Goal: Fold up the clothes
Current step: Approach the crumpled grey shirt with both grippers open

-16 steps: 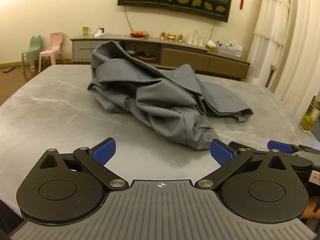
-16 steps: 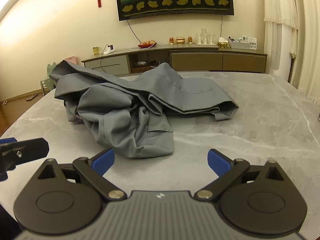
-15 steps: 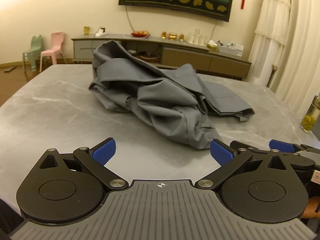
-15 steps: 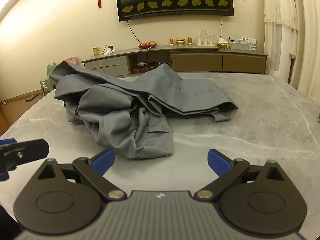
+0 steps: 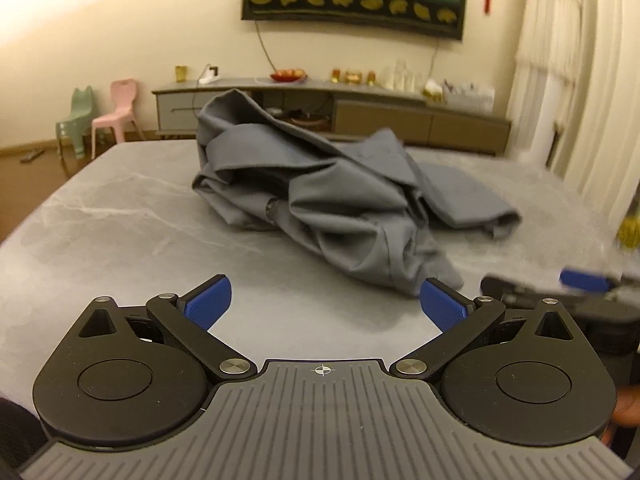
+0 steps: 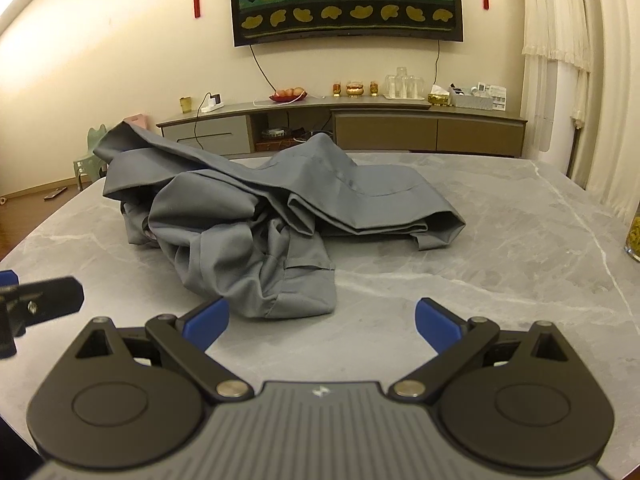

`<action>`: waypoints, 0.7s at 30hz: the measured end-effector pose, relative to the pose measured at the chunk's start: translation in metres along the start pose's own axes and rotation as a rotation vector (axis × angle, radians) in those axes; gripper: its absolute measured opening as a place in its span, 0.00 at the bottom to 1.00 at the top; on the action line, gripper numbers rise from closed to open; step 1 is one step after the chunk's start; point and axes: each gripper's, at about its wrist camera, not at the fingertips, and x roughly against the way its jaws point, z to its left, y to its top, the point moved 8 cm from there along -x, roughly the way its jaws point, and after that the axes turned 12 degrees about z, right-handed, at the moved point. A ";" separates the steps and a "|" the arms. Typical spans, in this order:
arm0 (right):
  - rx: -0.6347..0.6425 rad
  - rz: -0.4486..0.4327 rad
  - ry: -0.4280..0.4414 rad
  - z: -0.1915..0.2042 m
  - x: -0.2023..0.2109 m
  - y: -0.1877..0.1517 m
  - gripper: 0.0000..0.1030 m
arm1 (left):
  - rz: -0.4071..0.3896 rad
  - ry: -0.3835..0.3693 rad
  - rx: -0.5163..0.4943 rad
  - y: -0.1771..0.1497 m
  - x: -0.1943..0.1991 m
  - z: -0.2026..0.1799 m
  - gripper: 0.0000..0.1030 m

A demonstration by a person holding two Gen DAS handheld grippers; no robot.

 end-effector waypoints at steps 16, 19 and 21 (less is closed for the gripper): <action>0.052 0.003 0.068 0.012 0.009 -0.002 0.28 | 0.021 -0.007 -0.062 -0.007 0.005 -0.011 0.04; 0.058 0.011 0.094 0.015 0.010 -0.003 0.00 | 0.009 -0.004 -0.068 -0.006 0.008 -0.012 0.00; 0.059 -0.009 0.103 0.016 0.015 -0.002 0.00 | -0.005 -0.003 -0.068 -0.006 0.011 -0.011 0.00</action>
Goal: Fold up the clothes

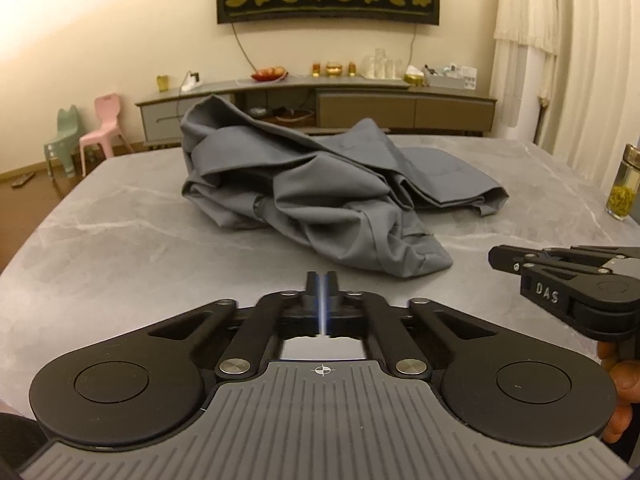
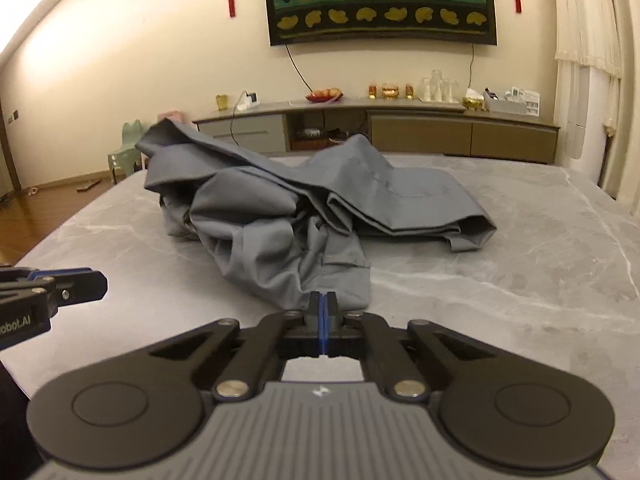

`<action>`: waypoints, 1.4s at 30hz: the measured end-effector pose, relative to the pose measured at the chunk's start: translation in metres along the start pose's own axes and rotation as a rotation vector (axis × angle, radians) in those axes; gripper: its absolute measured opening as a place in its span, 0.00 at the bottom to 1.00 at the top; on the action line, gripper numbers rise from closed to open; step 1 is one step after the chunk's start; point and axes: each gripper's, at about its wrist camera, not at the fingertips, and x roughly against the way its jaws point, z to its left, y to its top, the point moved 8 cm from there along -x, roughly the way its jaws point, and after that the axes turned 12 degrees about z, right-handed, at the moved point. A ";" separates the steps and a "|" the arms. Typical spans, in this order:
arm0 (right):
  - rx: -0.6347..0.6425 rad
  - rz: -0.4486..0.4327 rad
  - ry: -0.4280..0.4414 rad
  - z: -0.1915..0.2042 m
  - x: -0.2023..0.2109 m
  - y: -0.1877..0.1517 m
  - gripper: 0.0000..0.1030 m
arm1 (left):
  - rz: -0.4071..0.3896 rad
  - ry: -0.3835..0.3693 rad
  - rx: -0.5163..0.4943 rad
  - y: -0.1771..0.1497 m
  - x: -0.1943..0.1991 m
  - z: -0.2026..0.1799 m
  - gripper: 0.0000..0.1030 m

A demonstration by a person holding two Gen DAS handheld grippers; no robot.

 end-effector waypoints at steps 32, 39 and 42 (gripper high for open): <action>0.191 0.017 -0.167 0.001 -0.100 0.118 0.96 | 0.080 -0.062 0.135 0.102 -0.143 0.096 0.89; 0.311 0.212 -0.163 0.002 -0.185 0.159 0.06 | 0.169 -0.187 0.179 0.087 -0.169 0.132 0.86; 0.192 0.025 -0.157 -0.004 -0.113 0.212 0.04 | 0.125 -0.227 0.224 0.093 -0.150 0.159 0.86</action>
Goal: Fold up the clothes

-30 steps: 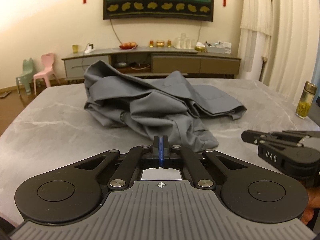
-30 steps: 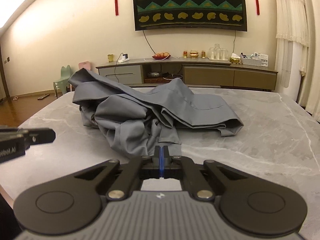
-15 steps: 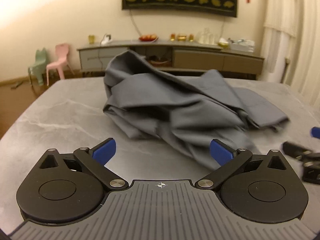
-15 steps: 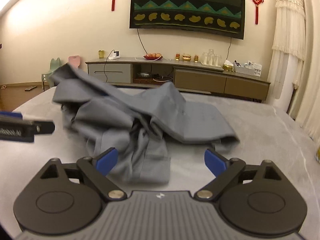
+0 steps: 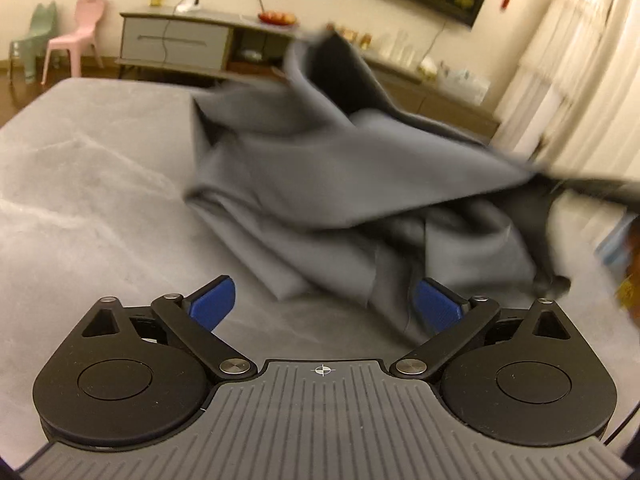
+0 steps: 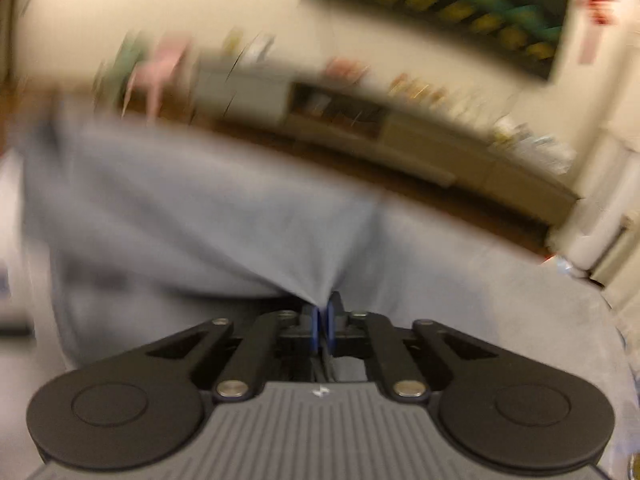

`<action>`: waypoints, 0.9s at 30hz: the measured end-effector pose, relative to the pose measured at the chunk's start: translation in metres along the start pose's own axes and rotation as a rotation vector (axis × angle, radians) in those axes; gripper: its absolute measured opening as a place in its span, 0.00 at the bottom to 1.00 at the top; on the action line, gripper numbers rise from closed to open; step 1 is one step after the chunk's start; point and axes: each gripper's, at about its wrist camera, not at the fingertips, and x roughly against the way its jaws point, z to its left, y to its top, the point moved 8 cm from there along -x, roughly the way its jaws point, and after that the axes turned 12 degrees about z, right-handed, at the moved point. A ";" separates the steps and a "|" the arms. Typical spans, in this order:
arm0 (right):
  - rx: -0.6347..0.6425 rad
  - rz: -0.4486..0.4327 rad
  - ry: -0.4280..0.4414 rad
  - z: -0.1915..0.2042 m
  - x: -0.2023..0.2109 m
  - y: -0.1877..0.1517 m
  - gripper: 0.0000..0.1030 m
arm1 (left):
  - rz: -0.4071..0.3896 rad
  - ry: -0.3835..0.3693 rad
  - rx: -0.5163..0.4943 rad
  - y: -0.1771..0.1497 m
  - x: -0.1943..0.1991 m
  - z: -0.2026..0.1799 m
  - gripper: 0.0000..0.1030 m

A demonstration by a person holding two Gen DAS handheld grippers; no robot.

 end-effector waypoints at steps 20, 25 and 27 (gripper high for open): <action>-0.294 0.010 -0.151 -0.130 0.019 -0.151 0.11 | 0.042 -0.031 0.085 -0.009 -0.057 -0.058 0.89; -0.235 -0.043 -0.108 -0.142 0.019 -0.123 0.03 | 0.033 0.040 0.122 0.045 -0.083 -0.066 0.01; -0.275 -0.203 -0.139 -0.163 0.051 -0.100 0.02 | -0.128 0.065 0.064 0.096 -0.032 -0.076 0.00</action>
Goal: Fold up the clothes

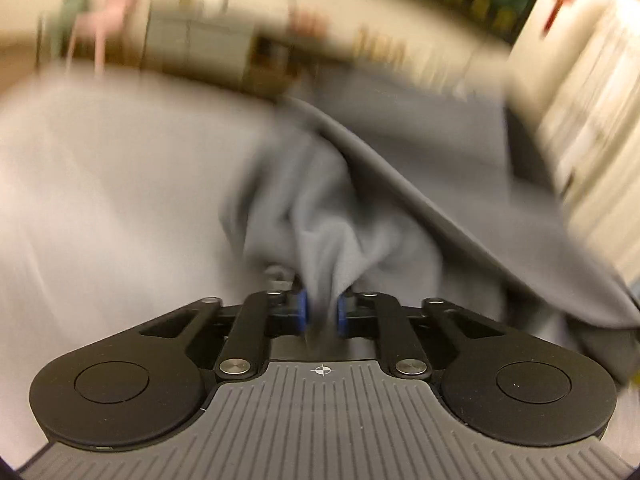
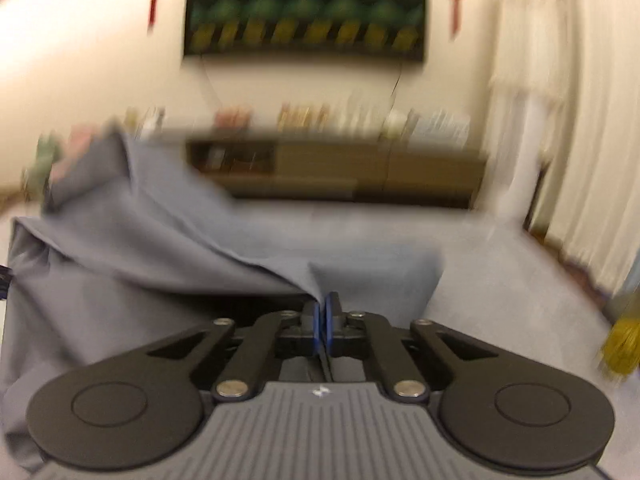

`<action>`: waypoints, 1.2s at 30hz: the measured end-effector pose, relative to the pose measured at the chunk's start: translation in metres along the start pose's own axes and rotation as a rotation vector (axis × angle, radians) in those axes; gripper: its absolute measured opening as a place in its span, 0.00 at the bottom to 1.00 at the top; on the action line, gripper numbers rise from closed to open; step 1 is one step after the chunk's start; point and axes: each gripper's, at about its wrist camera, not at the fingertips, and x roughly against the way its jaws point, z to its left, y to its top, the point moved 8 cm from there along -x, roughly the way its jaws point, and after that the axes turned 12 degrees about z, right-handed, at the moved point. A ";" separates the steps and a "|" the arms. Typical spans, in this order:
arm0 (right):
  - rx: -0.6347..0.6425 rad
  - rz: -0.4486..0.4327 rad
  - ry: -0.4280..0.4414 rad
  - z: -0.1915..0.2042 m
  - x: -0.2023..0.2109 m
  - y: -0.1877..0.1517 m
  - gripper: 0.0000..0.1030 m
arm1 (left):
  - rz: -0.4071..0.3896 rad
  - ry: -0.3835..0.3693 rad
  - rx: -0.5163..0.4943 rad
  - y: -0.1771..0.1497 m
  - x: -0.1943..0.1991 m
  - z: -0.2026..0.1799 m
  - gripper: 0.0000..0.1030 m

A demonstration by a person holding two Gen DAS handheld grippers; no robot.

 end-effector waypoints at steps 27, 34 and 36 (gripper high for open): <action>-0.225 0.223 0.098 -0.050 0.006 -0.041 0.64 | 0.135 0.033 0.073 -0.042 0.074 0.133 0.85; 0.006 0.400 0.040 -0.013 0.002 -0.080 0.81 | 0.139 -0.105 0.112 -0.045 0.021 0.126 0.15; 0.109 0.456 -0.030 -0.005 -0.008 -0.089 0.27 | 0.132 -0.099 0.117 -0.037 0.016 0.131 0.00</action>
